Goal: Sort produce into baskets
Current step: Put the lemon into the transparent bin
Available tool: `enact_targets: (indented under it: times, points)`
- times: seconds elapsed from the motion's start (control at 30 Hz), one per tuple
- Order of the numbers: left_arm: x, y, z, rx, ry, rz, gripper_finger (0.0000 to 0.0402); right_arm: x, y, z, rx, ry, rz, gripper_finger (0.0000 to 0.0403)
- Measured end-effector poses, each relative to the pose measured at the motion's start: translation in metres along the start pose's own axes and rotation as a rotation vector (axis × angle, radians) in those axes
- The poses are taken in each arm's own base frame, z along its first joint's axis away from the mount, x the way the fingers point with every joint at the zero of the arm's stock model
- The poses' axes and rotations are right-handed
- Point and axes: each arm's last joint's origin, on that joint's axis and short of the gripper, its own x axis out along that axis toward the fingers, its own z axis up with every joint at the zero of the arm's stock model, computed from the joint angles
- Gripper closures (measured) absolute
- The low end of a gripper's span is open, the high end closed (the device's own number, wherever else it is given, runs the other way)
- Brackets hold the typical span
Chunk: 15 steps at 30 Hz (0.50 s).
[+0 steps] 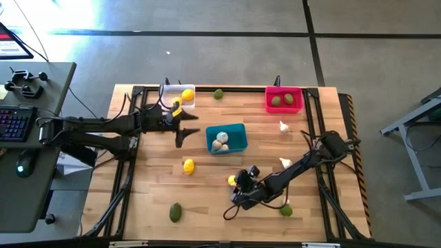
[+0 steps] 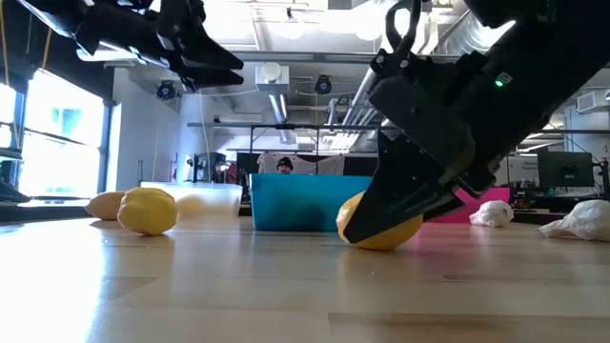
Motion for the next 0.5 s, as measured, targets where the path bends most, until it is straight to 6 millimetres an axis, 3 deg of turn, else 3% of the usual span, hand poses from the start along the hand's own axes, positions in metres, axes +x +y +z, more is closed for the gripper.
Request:
enact_targets:
  times: [0.17, 0.37, 0.5]
  points:
    - [0.001, -0.020, -0.001, 0.085, 0.002, -0.136, 0.0167, -0.002, -0.004, 0.018, -0.088, -0.013, 0.030, 0.0235]
    - [0.006, -0.060, -0.011, 0.321, 0.020, -0.320, 0.0167, -0.014, -0.013, 0.064, -0.147, -0.111, 0.122, 0.0235]
    - [0.009, -0.093, -0.022, 0.533, 0.033, -0.315, 0.0167, -0.025, -0.017, 0.097, -0.104, -0.203, 0.257, 0.0235]
